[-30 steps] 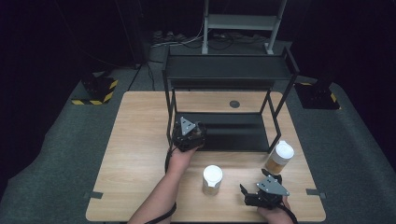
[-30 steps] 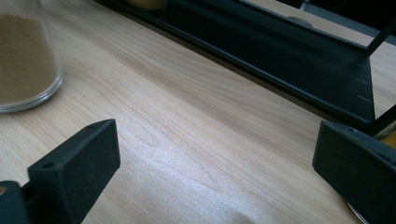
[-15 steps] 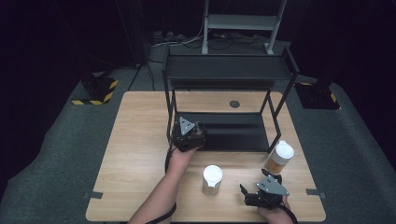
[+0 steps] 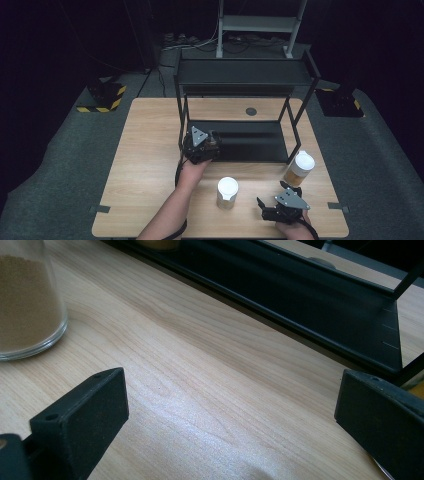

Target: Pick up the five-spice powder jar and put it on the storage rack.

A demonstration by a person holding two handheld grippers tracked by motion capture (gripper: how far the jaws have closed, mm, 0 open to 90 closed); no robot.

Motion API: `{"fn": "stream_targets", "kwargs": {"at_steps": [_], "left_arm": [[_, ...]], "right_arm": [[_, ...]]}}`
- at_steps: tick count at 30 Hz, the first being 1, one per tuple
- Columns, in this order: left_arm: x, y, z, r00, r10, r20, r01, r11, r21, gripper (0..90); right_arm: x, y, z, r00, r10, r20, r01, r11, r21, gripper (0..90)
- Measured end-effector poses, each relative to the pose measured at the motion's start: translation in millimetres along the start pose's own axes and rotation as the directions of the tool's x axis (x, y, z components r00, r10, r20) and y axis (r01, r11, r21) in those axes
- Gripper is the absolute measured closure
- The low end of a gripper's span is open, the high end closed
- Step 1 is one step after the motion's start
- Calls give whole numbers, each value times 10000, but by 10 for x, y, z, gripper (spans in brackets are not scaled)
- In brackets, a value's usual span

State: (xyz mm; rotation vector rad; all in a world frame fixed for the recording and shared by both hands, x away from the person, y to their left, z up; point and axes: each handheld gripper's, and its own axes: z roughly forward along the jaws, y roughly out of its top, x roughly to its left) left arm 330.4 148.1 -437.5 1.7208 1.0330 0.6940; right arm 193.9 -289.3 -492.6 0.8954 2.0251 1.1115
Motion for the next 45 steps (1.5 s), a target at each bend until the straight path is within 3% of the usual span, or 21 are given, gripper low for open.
{"fn": "stream_targets", "kwargs": {"at_steps": [10, 45], "left_arm": [[-17, -3, -135, 9999, 125, 35, -124, 9997, -220, 200], [30, 24, -415, 9997, 190, 175, -185, 9993, -333, 95]], "right_arm": [[1, 1, 1, 10000, -11, 1, 11, 10000, 6, 1], [6, 1, 2, 10000, -37, 21, 37, 10000, 6, 1]]}}
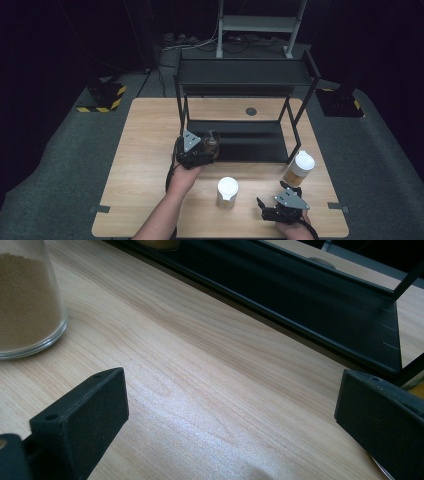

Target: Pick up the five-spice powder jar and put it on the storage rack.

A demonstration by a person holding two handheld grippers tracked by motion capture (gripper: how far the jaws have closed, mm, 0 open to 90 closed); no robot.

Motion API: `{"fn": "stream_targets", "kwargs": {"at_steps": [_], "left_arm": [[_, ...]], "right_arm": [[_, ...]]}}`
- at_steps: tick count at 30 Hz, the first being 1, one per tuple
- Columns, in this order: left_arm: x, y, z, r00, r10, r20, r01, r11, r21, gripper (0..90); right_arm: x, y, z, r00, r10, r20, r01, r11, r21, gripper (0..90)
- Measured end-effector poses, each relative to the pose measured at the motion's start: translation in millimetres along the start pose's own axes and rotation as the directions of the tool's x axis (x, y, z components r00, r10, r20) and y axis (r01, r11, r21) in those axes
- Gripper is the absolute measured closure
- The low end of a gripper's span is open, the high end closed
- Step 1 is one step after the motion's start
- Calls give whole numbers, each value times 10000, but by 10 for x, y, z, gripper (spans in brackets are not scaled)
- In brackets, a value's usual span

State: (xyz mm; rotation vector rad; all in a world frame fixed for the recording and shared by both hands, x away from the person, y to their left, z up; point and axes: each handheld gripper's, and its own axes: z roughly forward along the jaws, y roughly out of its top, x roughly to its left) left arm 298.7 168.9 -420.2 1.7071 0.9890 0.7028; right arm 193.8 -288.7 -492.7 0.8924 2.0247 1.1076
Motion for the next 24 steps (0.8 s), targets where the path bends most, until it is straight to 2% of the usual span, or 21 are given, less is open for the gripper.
{"fn": "stream_targets", "kwargs": {"at_steps": [8, 24], "left_arm": [[-10, -21, -90, 9998, 191, 35, -190, 9996, -209, 13], [-15, -131, -392, 9996, 295, -21, -296, 9976, -628, 9]], "right_arm": [[2, 1, 1, 10000, -15, 3, 15, 10000, 7, 1], [2, 5, 3, 10000, 4, -1, -4, 10000, 24, 1]]}}
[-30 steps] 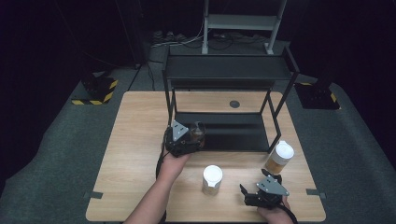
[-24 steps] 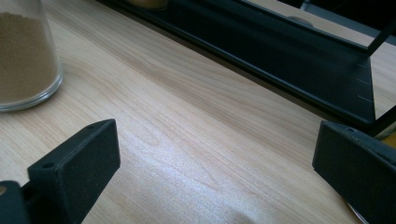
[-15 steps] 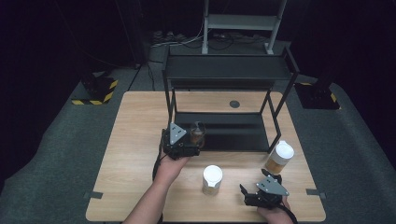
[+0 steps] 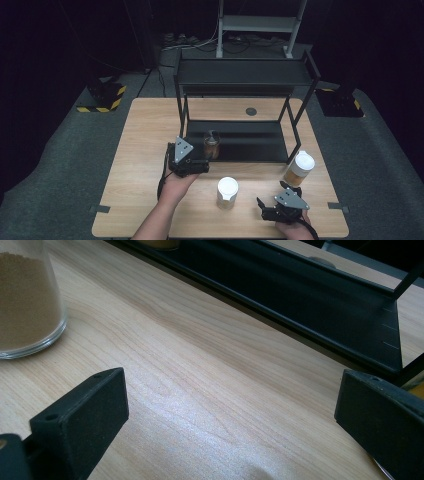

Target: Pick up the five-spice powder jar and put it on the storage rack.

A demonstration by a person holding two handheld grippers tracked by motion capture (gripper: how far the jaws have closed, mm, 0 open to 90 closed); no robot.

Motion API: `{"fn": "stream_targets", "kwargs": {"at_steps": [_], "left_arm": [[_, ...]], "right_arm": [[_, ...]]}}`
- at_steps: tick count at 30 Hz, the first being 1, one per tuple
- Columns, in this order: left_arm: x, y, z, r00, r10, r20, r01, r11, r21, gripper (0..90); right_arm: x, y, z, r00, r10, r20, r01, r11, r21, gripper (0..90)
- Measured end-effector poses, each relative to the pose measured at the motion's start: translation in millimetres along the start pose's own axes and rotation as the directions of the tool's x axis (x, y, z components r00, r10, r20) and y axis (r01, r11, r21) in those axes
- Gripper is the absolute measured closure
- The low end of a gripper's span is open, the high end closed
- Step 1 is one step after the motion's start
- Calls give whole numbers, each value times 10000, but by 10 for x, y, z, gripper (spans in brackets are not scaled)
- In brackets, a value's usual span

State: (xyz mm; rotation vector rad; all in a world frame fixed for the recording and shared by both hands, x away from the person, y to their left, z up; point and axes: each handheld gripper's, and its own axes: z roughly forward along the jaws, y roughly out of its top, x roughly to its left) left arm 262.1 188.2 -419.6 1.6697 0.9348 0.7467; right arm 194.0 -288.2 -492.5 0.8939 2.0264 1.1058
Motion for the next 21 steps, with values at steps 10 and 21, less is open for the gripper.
{"fn": "stream_targets", "kwargs": {"at_steps": [10, 21], "left_arm": [[-25, -67, -244, 9998, 165, -144, -167, 9998, -105, 10], [-3, -284, -490, 9993, 128, -342, -132, 9999, -106, 10]], "right_arm": [[7, -1, 0, 10000, -66, 19, 66, 10000, -7, 1], [16, 1, -1, 10000, -87, 44, 87, 10000, 5, 1]]}}
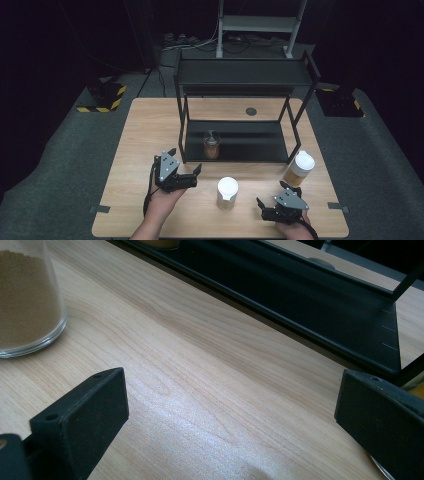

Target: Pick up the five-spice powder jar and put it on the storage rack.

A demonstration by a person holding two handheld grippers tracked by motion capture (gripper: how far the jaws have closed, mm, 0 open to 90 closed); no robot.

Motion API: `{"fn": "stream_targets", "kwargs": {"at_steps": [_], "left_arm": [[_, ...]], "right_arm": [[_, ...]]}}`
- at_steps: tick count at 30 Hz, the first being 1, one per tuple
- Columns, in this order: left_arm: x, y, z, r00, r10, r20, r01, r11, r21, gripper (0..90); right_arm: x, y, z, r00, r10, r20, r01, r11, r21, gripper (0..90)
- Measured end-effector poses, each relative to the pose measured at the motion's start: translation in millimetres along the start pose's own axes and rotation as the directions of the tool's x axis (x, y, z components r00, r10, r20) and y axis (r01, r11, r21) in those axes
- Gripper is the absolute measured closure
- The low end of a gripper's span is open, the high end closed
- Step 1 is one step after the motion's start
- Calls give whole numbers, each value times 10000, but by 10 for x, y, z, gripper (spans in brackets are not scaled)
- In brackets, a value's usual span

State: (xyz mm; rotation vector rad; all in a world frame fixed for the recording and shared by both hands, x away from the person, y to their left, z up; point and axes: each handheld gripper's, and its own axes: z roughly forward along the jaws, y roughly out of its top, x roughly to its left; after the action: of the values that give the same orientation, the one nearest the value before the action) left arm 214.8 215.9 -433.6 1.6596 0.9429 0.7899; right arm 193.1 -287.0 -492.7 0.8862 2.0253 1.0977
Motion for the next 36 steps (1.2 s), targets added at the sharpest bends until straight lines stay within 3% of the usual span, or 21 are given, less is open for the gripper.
{"fn": "stream_targets", "kwargs": {"at_steps": [4, 17, 22, 28, 30, 36], "left_arm": [[21, -74, -54, 9999, -36, -99, 38, 9999, 138, 10], [53, -527, -221, 9996, -133, -238, 154, 9959, 890, 10], [63, -607, -237, 9997, -103, -227, 128, 9935, 1134, 10], [67, -673, -207, 9993, 306, -213, -266, 9851, 1698, 10], [29, -673, -196, 9969, 735, -271, -670, 9796, 1897, 10], [-48, -646, -187, 9897, 1387, -341, -1281, 9675, 2181, 12]], "right_arm": [[1, -1, 0, 10000, 13, 10, -13, 10000, -3, 1], [4, -8, -3, 10000, 31, 44, -30, 10000, -42, 1], [7, -9, -4, 10000, 57, 80, -57, 10000, -46, 1], [24, -6, -7, 9998, 145, 147, -145, 9999, -33, 1], [22, 3, -3, 9997, 180, 143, -181, 9998, 16, 1], [14, -8, -8, 9996, 242, 139, -241, 9997, -45, 1]]}}
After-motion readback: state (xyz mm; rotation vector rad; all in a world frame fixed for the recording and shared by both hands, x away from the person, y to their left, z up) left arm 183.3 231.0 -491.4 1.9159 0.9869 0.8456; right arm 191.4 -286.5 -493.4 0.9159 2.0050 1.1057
